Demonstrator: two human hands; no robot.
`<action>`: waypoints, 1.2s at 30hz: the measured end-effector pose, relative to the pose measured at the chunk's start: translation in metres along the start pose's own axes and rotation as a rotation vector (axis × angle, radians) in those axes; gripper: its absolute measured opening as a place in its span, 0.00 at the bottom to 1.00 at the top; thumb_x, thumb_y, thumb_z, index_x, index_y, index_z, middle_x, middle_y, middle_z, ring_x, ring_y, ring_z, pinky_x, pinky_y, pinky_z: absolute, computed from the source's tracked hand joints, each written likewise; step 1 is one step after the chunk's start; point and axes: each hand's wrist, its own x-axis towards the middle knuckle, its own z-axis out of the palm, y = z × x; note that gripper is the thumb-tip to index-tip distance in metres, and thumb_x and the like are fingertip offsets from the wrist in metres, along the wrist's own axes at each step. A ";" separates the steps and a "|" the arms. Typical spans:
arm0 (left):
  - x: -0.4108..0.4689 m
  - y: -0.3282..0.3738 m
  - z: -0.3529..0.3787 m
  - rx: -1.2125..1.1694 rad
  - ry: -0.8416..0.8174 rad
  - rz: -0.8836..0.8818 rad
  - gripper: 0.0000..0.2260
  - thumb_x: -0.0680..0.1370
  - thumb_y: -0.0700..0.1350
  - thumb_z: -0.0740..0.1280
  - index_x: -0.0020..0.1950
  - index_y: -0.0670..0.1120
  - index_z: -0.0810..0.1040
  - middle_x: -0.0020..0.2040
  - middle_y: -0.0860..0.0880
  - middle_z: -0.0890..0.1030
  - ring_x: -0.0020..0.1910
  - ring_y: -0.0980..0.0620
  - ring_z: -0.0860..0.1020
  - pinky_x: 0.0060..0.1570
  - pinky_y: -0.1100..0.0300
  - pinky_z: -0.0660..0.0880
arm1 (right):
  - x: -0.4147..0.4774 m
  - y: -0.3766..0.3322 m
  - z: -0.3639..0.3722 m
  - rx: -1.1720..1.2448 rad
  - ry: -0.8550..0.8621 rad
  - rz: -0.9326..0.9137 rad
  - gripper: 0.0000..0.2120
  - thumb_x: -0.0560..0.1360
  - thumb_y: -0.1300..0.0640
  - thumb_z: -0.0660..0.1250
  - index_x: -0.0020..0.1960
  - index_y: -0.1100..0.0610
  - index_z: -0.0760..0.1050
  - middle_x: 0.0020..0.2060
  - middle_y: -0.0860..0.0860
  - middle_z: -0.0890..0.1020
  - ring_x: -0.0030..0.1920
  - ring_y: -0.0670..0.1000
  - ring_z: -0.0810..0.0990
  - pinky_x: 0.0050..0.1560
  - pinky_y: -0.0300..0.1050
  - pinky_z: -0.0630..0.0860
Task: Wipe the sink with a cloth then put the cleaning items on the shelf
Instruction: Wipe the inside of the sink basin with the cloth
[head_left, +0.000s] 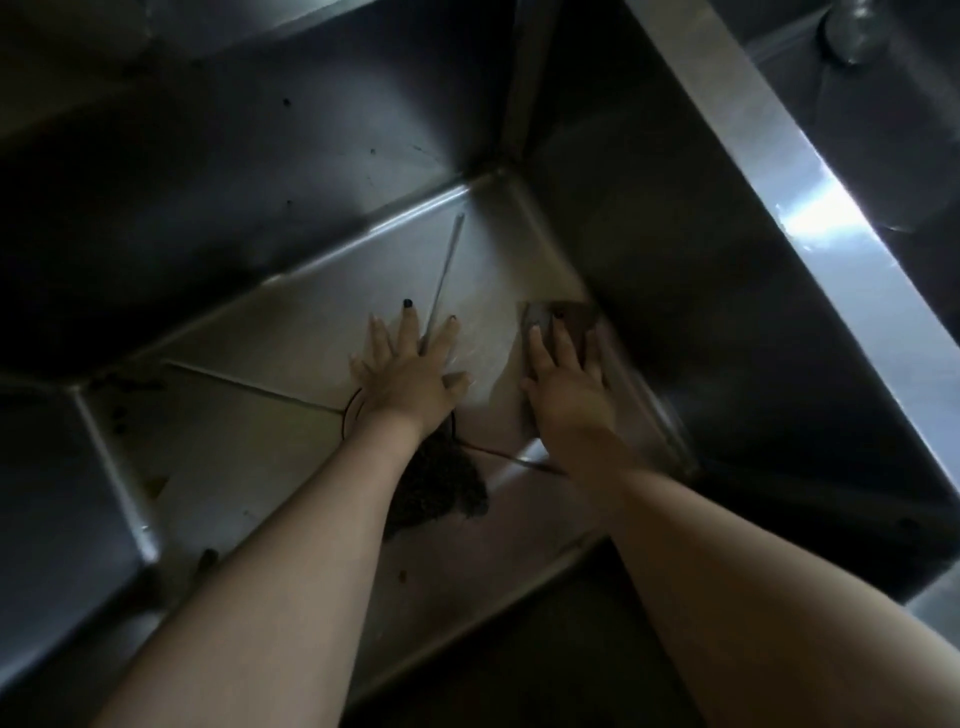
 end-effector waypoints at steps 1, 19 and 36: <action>0.001 -0.001 -0.001 -0.012 -0.010 -0.003 0.28 0.76 0.61 0.57 0.72 0.66 0.49 0.76 0.53 0.38 0.73 0.42 0.34 0.68 0.36 0.41 | -0.002 -0.002 0.001 0.000 0.020 0.007 0.28 0.81 0.52 0.51 0.76 0.46 0.41 0.77 0.47 0.42 0.75 0.61 0.39 0.72 0.58 0.54; -0.061 -0.034 -0.019 -0.356 0.371 -0.089 0.23 0.78 0.53 0.60 0.72 0.56 0.61 0.77 0.50 0.46 0.75 0.45 0.45 0.72 0.47 0.52 | -0.020 -0.008 -0.015 0.306 0.143 -0.016 0.24 0.74 0.63 0.63 0.70 0.52 0.68 0.70 0.54 0.68 0.66 0.59 0.68 0.61 0.43 0.65; -0.183 -0.054 -0.066 -0.604 0.566 -0.278 0.22 0.78 0.49 0.62 0.71 0.49 0.63 0.72 0.48 0.61 0.71 0.50 0.59 0.67 0.59 0.57 | -0.059 -0.095 -0.051 0.660 0.005 -0.314 0.22 0.72 0.63 0.68 0.64 0.47 0.74 0.52 0.50 0.81 0.46 0.46 0.76 0.46 0.35 0.72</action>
